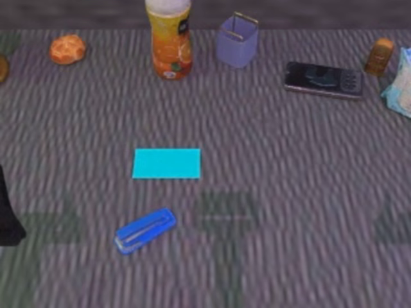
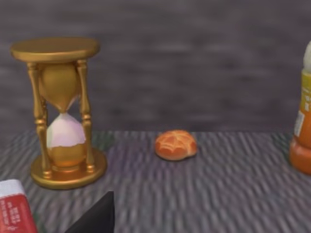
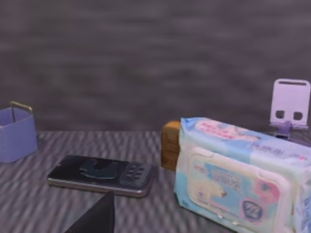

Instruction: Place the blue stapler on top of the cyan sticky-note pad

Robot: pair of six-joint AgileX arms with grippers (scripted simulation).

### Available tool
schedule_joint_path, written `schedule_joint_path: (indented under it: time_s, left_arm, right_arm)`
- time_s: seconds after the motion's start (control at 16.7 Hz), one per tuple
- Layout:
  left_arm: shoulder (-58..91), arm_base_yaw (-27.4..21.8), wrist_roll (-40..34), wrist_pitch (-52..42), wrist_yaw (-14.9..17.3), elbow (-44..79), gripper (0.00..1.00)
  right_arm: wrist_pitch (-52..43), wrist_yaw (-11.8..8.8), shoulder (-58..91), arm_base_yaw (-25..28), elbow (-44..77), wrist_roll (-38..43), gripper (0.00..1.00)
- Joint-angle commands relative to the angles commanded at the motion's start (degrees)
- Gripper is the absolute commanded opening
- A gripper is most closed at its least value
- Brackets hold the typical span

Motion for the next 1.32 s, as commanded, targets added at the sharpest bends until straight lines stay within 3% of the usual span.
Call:
schedule_joint_path:
  time_s: [0.24, 0.48, 1.32]
  left_arm:
    - [1.73, -0.77, 0.48, -1.36, 0.07, 1.73, 1.0]
    - [12.55, -4.62, 3.19, -8.84, 0.06, 11.49, 1.0]
    - [86.0, -25.95, 18.77, -52.54, -0.09, 63.53, 1.0]
  right_arm:
    - [0.0, 0.0, 0.0, 0.0, 0.0, 0.0, 1.0]
    - [0.0, 0.0, 0.0, 0.0, 0.0, 0.0, 1.0]
    - [0.0, 0.0, 0.0, 0.0, 0.0, 0.0, 1.0]
